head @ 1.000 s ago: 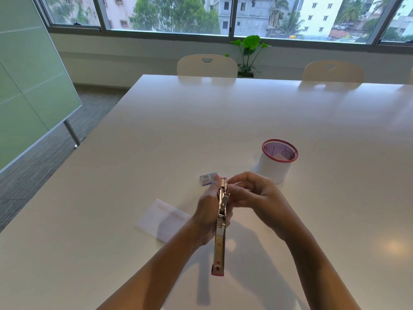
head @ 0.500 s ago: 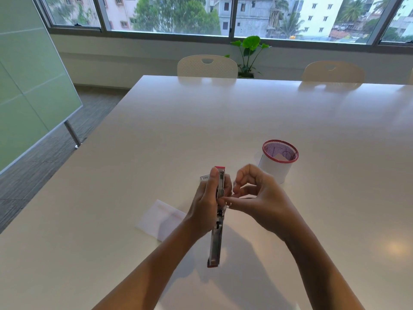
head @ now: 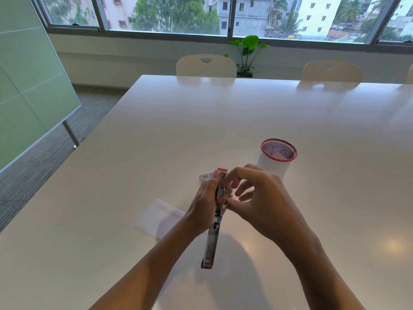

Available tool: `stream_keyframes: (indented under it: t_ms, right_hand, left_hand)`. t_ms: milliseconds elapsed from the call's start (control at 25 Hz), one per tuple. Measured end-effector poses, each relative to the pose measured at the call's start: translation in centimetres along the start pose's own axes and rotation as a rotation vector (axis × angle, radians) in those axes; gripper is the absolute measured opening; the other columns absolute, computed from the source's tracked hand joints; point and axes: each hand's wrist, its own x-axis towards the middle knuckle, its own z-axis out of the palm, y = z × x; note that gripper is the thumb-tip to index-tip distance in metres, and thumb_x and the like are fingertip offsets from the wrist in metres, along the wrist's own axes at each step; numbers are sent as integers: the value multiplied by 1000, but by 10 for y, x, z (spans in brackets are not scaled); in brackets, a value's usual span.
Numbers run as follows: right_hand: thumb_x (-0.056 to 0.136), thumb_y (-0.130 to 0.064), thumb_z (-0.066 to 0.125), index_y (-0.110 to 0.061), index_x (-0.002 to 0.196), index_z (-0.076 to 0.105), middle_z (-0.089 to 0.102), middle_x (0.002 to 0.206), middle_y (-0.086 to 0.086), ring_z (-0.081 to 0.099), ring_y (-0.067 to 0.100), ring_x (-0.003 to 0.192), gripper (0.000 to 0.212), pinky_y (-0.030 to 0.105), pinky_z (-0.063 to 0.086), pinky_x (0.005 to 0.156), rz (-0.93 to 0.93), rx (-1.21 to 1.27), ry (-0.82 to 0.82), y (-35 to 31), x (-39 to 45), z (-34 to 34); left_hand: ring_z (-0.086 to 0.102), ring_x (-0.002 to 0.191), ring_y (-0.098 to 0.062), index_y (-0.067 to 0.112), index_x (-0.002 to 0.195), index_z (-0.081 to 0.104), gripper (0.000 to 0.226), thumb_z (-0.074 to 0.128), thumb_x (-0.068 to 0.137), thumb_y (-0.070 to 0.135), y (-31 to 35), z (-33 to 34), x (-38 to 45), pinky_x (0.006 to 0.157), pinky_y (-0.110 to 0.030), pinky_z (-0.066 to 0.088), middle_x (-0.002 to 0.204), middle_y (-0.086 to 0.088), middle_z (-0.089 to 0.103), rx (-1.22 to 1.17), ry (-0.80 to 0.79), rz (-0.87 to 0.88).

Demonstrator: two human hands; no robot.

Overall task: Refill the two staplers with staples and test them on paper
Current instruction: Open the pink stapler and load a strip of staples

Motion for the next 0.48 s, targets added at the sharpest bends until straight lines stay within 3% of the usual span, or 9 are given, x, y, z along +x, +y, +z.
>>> stream_keyframes:
  t_ms: [200,480]
  right_hand:
    - [77,-23,83,-28,89,74,61,89,-14,64,3,76,15,17,57,67,-10,-74,-54,0,3,0]
    - [79,-13,81,-27,79,67,63,86,-14,64,1,76,20,14,55,69,-73,-38,-121,7,9,3]
  left_hand:
    - [46,43,-4,1,87,51,45,22,107,30,1,-2,-3,43,-12,38,60,-2,44,-4,-38,-31]
    - [41,38,-8,2,91,53,45,20,108,28,-3,-1,-4,37,-17,33,57,-6,42,-29,-28,-92]
